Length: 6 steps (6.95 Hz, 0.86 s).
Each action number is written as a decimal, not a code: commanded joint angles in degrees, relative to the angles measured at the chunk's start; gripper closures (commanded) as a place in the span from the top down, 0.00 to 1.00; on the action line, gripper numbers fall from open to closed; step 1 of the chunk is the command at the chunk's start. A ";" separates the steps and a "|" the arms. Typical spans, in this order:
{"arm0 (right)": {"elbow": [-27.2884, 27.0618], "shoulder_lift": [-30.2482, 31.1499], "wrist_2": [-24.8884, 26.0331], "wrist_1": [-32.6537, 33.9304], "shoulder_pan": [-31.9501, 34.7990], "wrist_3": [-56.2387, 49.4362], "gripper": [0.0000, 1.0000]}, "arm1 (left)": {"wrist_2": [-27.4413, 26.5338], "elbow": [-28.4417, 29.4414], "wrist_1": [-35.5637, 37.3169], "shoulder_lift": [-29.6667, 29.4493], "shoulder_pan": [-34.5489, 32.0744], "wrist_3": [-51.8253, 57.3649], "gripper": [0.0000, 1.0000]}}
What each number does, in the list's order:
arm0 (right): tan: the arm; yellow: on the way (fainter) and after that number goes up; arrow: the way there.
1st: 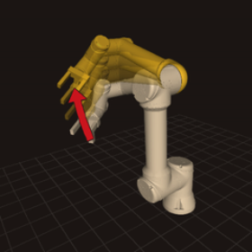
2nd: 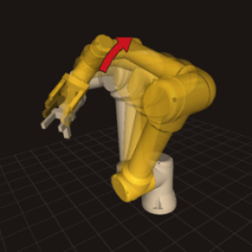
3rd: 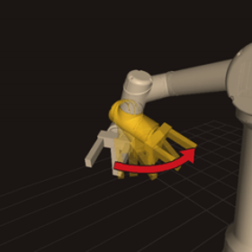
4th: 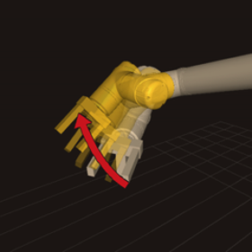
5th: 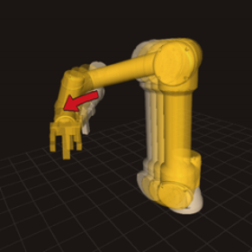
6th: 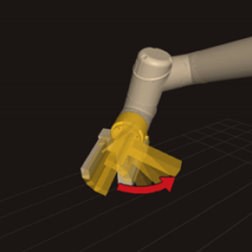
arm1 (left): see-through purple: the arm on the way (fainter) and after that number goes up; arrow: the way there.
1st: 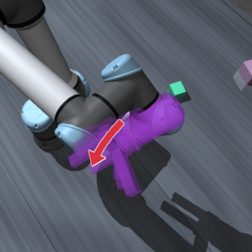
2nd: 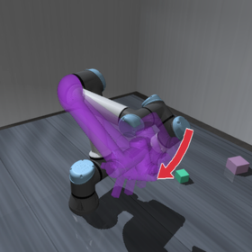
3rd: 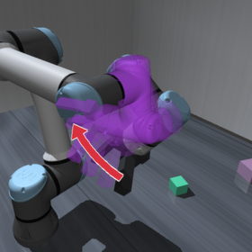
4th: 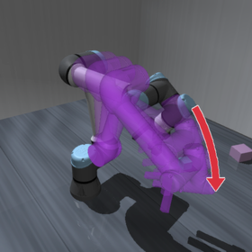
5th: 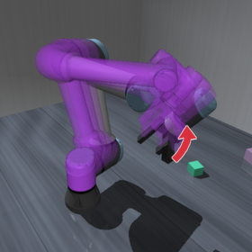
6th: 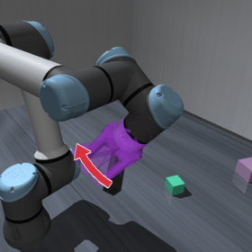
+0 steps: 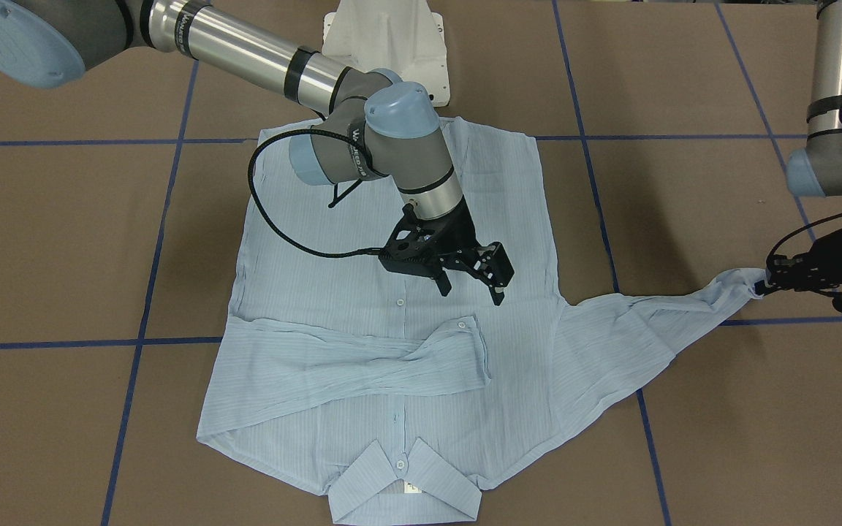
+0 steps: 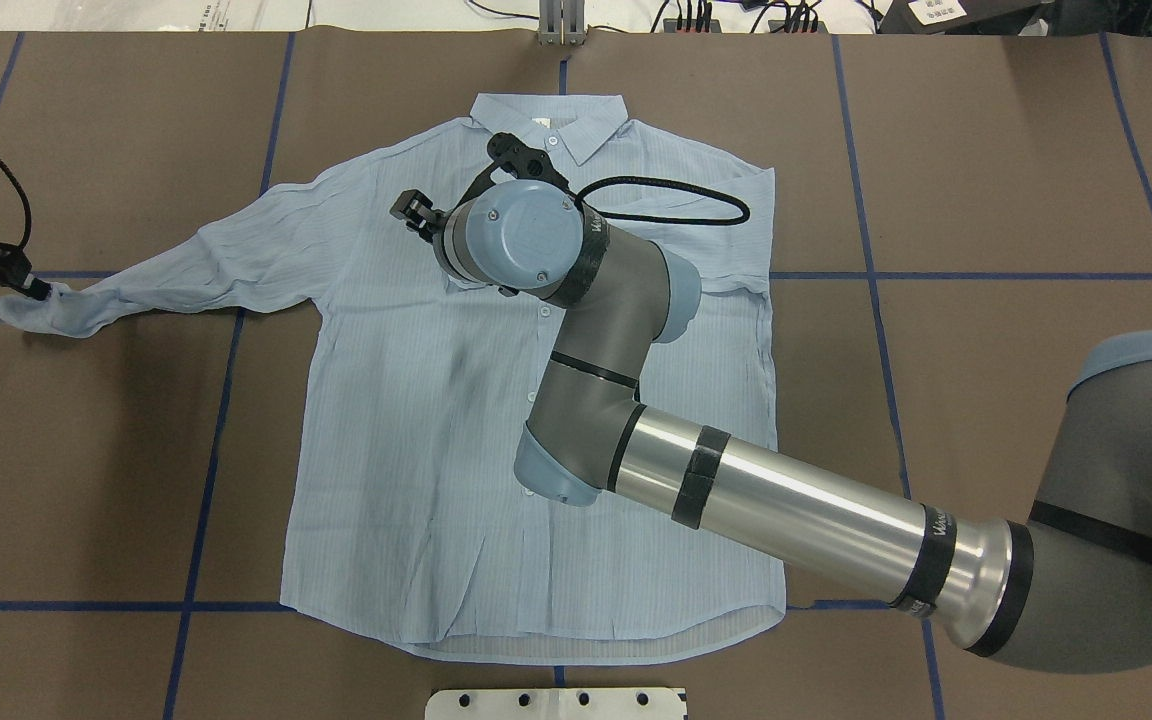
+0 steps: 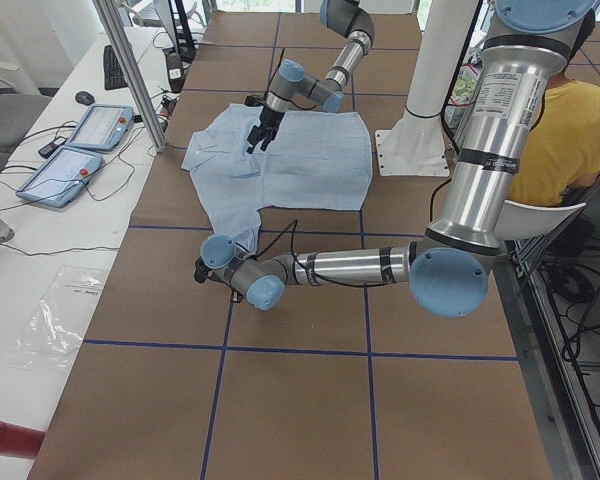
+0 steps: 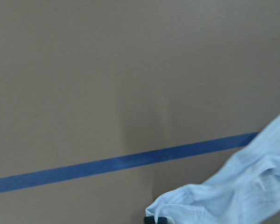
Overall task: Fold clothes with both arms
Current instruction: 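Release the sleeve on the chest while the left gripper grasps the other cuff, then fold the held sleeve across the chest with the left gripper while the right gripper withdraws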
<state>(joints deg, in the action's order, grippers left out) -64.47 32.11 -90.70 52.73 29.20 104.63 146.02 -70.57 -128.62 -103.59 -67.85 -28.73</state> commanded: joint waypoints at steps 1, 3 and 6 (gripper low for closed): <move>-3.89 3.46 -0.10 0.00 0.15 0.14 1.00 | 3.57 -7.02 2.57 -6.83 1.65 -15.38 0.00; -10.01 10.29 -0.97 0.26 3.21 -1.43 1.00 | 0.87 -3.64 1.88 -21.31 13.04 -34.12 0.00; -17.18 22.45 -11.34 0.00 12.70 -12.83 1.00 | -11.84 0.67 -6.69 -31.54 18.95 -35.08 0.00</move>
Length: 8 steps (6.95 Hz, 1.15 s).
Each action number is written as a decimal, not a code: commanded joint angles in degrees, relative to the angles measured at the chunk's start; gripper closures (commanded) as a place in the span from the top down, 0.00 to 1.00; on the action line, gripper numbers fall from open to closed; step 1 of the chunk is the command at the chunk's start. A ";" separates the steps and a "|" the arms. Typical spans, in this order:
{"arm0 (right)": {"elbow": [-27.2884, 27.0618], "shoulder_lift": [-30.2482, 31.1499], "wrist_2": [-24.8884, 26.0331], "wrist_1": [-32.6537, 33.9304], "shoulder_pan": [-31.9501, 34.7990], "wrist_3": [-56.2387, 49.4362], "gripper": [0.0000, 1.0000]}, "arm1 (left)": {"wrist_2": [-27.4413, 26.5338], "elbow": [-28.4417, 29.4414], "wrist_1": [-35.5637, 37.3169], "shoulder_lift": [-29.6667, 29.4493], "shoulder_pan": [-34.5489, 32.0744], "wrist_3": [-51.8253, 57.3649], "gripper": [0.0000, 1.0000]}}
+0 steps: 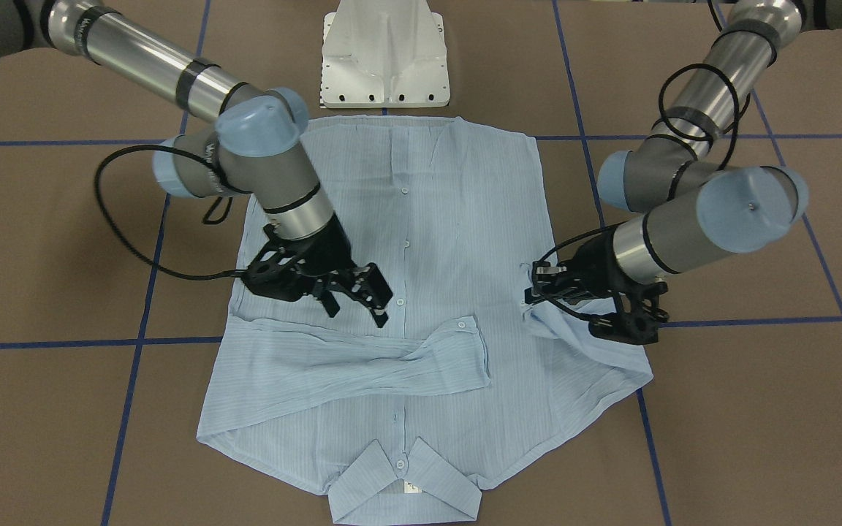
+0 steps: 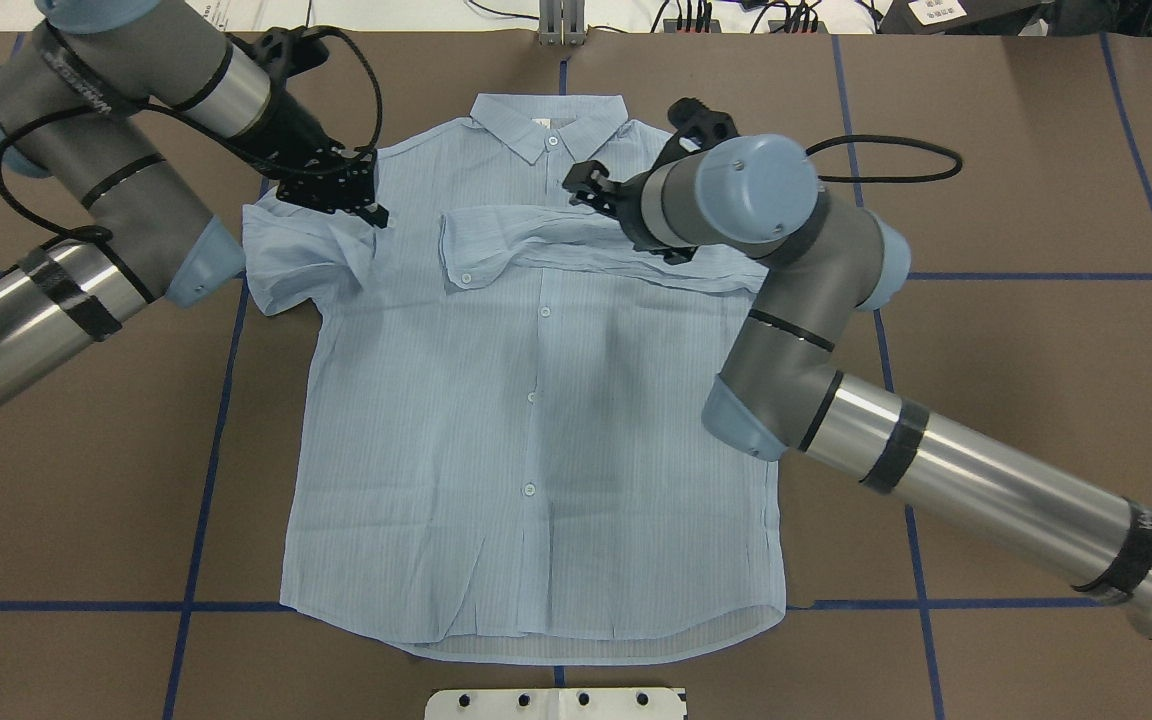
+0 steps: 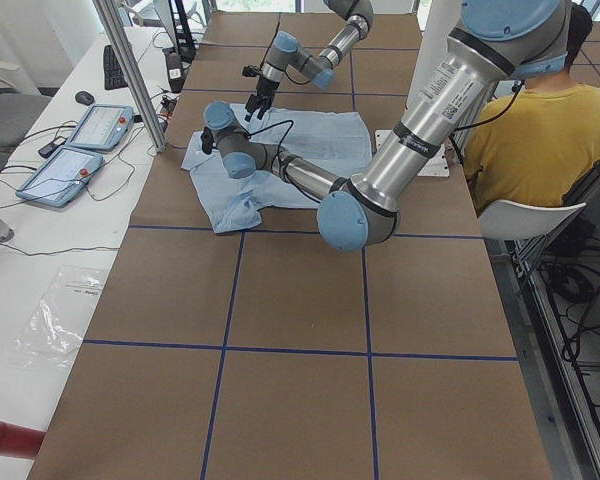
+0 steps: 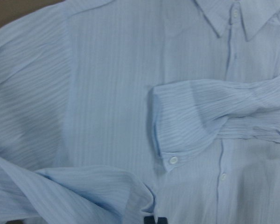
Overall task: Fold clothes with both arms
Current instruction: 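Fold the held sleeve across the chest with the left gripper while the right gripper withdraws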
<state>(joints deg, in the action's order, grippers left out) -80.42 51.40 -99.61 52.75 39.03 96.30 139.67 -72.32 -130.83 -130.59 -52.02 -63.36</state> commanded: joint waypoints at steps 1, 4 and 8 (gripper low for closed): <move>-1.32 4.23 -2.70 -0.19 3.94 -4.80 1.00 | -11.55 7.32 -7.05 -10.51 6.03 -0.53 0.00; -4.75 13.27 -3.23 -0.54 6.14 -9.35 1.00 | -23.89 13.58 -8.65 -17.57 11.67 -0.80 0.00; -3.52 19.53 -7.18 -8.36 10.10 -13.59 1.00 | -32.06 18.27 -9.88 -23.04 16.94 -5.72 0.33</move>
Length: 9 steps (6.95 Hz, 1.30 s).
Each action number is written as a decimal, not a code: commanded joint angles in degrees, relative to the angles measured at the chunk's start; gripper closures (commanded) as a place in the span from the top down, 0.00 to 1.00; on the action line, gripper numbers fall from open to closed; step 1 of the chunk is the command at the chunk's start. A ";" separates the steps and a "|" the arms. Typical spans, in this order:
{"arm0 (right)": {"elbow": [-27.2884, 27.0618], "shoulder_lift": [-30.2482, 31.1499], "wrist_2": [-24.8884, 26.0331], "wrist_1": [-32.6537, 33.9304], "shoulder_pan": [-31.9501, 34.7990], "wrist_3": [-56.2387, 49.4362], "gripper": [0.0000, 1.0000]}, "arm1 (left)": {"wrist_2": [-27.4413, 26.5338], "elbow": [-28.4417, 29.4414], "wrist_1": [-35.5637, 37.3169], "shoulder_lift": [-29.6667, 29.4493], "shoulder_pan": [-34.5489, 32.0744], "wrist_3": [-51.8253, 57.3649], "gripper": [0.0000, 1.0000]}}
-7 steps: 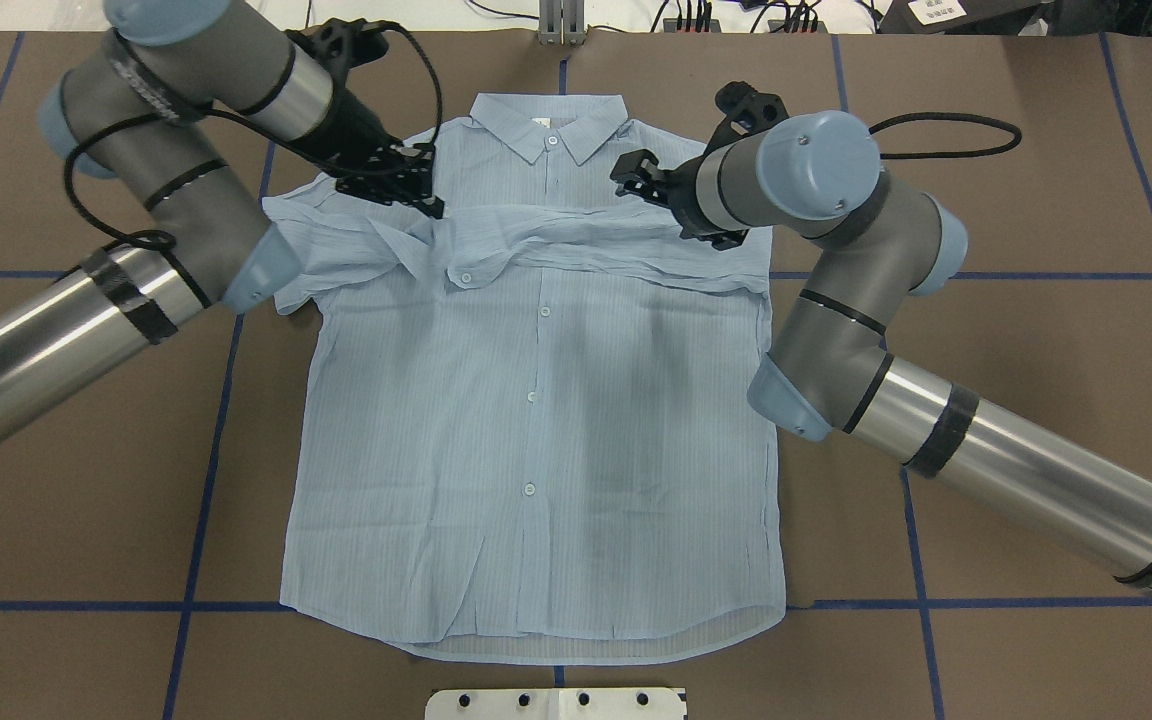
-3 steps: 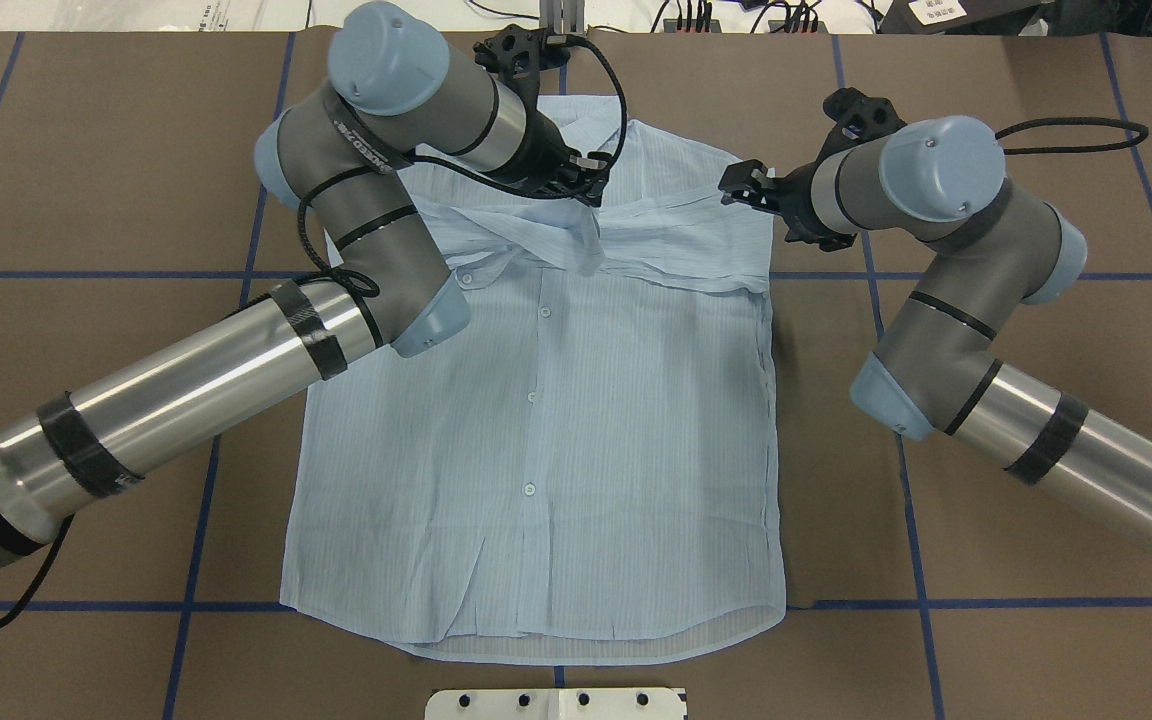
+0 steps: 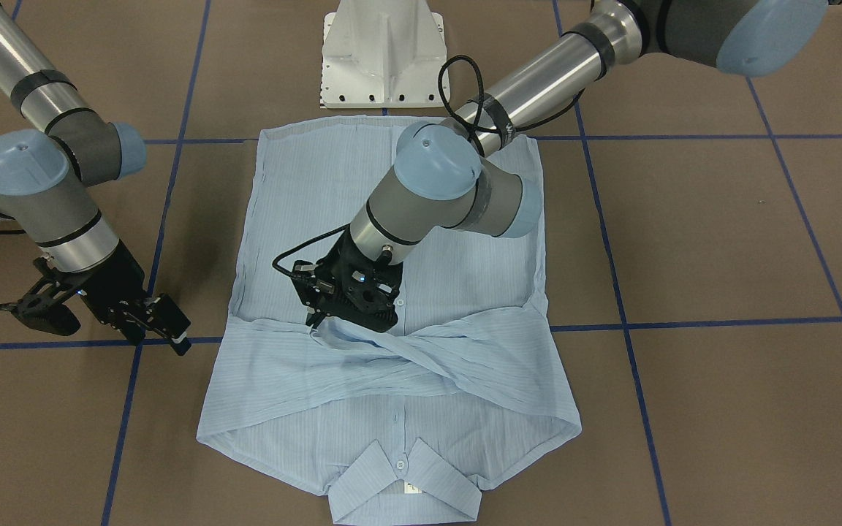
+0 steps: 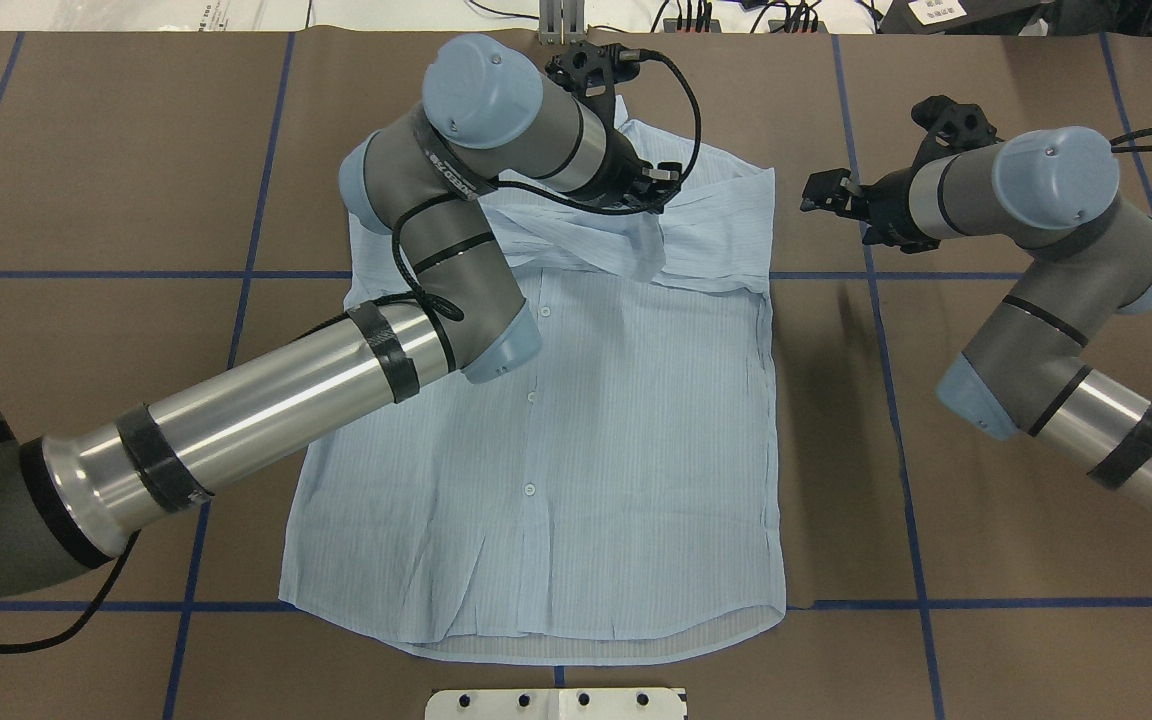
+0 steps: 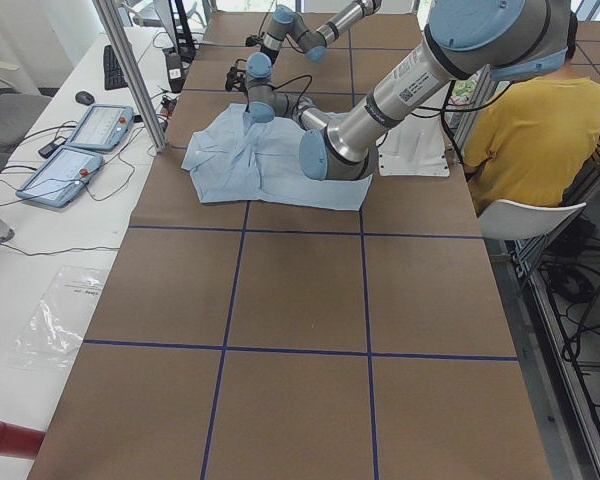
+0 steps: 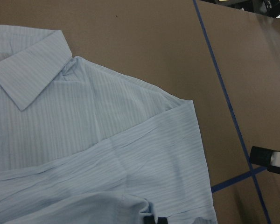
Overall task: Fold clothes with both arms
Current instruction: 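Fold the held sleeve across the chest with the left gripper while the right gripper withdraws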
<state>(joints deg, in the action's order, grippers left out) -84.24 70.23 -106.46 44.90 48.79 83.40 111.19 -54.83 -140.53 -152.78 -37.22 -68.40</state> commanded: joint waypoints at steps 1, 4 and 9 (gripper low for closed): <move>0.21 1.56 -0.68 -0.69 0.25 -0.69 1.00 | -3.70 0.77 0.00 -0.77 2.58 -0.94 0.69; -3.19 1.40 0.02 -2.19 -4.47 5.93 1.00 | -0.13 -3.94 2.44 2.72 2.59 -8.06 0.97; -36.59 2.18 16.09 44.03 -32.22 25.52 0.98 | 5.09 -27.08 5.19 26.01 -2.50 -3.42 0.94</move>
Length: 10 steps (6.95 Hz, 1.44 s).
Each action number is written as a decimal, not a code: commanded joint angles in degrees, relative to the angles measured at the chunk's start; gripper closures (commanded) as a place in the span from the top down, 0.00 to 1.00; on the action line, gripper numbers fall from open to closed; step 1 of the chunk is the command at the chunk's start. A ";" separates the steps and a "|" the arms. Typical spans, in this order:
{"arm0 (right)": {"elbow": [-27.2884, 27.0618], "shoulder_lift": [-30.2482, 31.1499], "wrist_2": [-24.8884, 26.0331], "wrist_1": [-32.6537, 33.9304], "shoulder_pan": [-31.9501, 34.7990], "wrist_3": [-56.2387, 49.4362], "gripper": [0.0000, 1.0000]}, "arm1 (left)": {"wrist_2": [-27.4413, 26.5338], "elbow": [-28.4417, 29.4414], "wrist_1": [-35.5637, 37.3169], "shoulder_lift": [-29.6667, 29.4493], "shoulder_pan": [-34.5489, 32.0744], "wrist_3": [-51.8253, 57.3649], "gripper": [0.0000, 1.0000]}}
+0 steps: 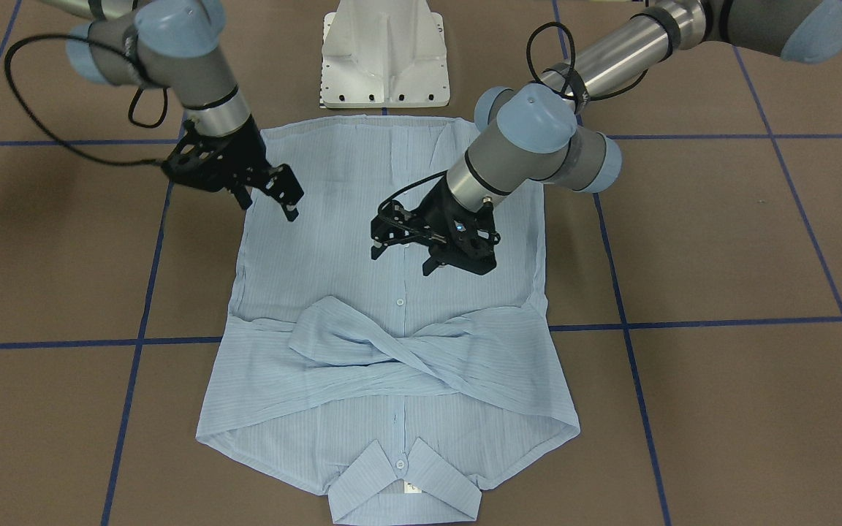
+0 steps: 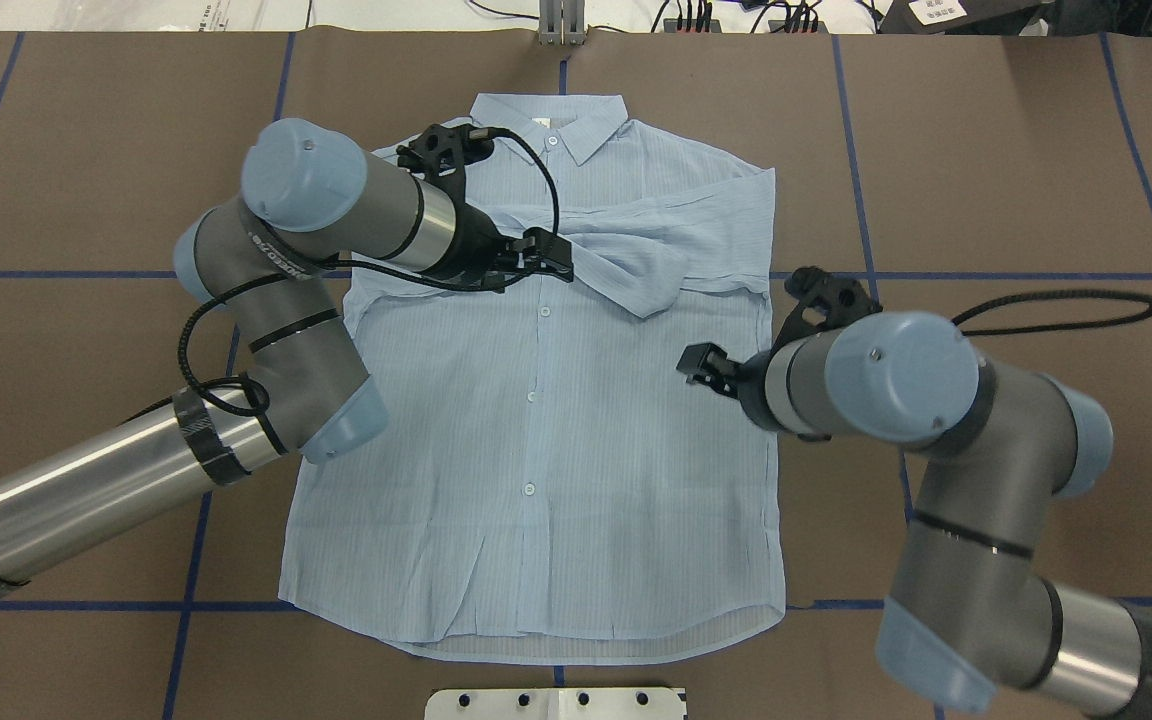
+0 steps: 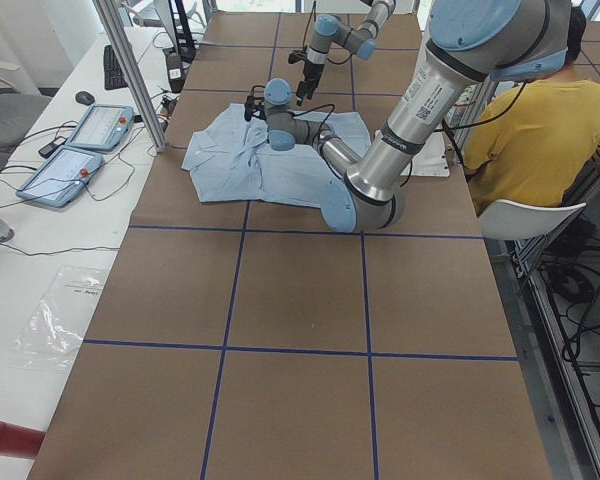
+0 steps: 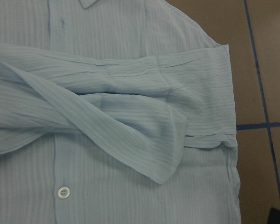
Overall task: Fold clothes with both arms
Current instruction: 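Release the sleeve with the left gripper while the right gripper moves to the hem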
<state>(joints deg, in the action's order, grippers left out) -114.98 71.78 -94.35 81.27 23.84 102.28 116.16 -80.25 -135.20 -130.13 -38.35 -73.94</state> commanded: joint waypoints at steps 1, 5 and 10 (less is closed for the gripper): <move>-5.95 2.29 7.74 10.02 -12.10 9.40 0.93 | -0.06 -1.93 -0.24 3.92 -1.47 2.14 0.94; -4.11 5.46 11.03 10.66 -17.07 12.15 0.91 | -0.50 -3.51 -0.24 5.15 -1.20 2.14 0.95; -4.11 7.23 10.67 10.05 -20.23 12.33 0.83 | -0.67 -4.48 -0.24 5.24 -1.29 1.61 0.95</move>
<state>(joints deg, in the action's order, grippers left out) -119.18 78.97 -83.56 91.33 4.53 114.67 115.56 -84.54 -135.44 -124.93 -39.60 -72.27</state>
